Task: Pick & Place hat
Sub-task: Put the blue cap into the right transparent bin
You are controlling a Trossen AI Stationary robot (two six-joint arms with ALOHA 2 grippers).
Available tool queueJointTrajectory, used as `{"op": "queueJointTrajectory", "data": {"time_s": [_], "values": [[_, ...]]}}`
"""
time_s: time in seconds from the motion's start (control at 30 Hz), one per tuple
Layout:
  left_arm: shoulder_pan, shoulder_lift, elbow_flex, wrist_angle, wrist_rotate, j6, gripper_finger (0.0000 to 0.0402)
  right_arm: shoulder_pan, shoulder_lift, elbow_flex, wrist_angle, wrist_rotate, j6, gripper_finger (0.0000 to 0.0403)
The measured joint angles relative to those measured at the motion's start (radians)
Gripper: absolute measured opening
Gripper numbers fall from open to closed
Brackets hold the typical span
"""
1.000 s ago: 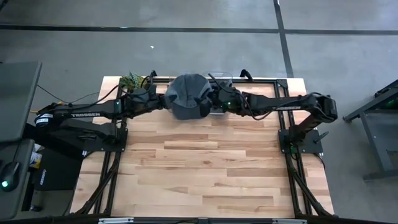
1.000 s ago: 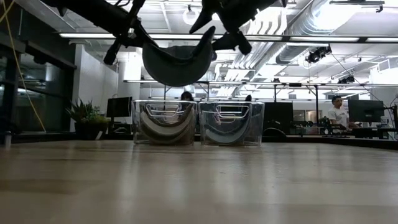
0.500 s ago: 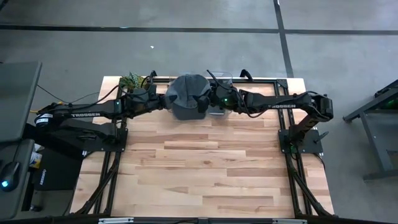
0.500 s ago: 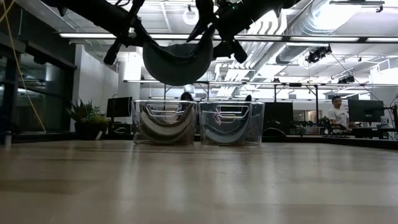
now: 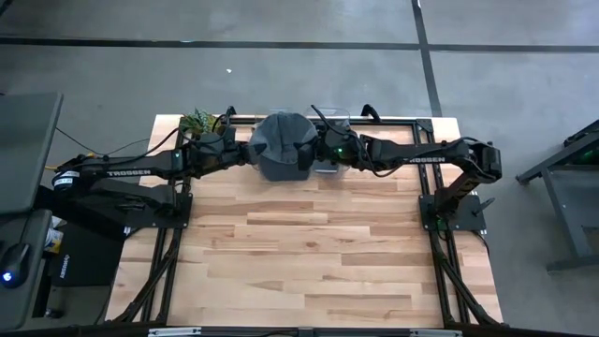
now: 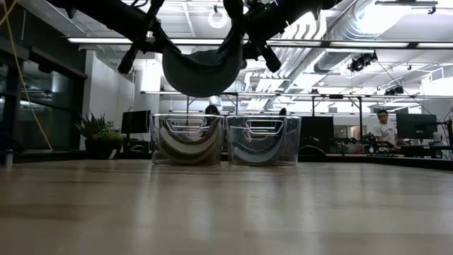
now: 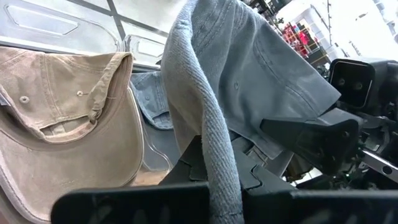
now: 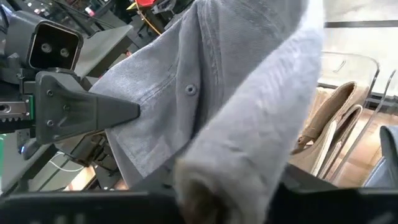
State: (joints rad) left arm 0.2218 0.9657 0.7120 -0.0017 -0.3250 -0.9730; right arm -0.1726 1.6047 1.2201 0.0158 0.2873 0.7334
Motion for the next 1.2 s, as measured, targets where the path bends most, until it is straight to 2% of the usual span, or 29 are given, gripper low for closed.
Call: {"op": "queueJointTrajectory", "data": {"time_s": [0.2, 0.4, 0.53, 0.67, 1.0, 1.2], "values": [[0.000, 0.000, 0.000, 0.000, 0.002, 0.000, 0.0000, -0.003, 0.000, 0.000, -0.008, -0.025, -0.006, 0.0017], [0.000, 0.000, 0.000, 0.000, 0.001, 0.004, 0.0005, -0.003, -0.001, 0.000, -0.012, -0.029, -0.007, 0.0008], [0.000, 0.000, 0.000, 0.002, -0.005, 0.028, 0.0027, -0.003, -0.001, 0.000, -0.015, -0.035, -0.010, 0.0006], [0.000, 0.000, 0.000, 0.002, -0.011, 0.052, 0.0074, -0.003, -0.001, 0.000, -0.019, -0.036, -0.016, 0.0005], [0.000, -0.009, -0.001, 0.003, -0.010, 0.050, 0.0239, -0.003, -0.001, 0.000, -0.018, -0.032, -0.019, 0.0005], [0.000, -0.046, -0.001, -0.001, -0.085, 0.062, 0.0285, -0.003, -0.001, 0.000, -0.018, -0.028, -0.019, 0.0005]]}}
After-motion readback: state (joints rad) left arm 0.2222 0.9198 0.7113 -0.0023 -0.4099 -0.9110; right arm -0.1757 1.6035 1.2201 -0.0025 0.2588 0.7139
